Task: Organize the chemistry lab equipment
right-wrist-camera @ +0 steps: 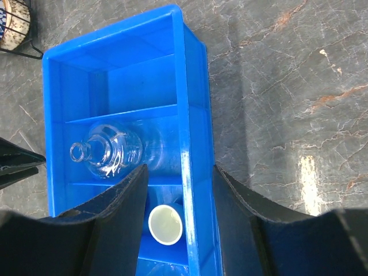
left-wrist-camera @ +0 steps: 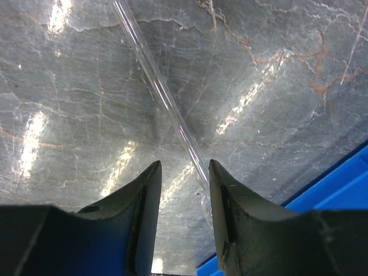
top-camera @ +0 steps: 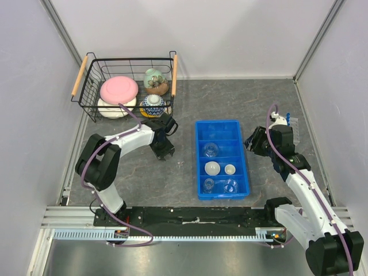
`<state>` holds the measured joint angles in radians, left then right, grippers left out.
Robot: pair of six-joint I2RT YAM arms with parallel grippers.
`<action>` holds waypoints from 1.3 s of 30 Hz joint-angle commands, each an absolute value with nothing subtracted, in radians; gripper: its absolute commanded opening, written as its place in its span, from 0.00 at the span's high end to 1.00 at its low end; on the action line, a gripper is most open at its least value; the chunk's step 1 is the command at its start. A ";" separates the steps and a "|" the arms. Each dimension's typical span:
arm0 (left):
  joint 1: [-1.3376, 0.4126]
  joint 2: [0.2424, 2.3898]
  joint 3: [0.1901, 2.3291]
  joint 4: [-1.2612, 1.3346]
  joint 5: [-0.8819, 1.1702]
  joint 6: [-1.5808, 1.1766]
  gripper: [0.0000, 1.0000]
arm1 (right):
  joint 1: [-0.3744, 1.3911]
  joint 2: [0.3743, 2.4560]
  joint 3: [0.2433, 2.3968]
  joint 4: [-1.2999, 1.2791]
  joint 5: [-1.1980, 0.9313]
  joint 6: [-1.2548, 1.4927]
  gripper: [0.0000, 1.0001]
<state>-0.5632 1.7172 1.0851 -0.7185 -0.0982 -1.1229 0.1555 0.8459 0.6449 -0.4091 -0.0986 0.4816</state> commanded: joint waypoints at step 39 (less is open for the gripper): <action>-0.640 1.504 0.950 -0.663 -0.098 -1.098 0.98 | 0.183 0.822 0.678 -0.403 -0.112 0.483 0.44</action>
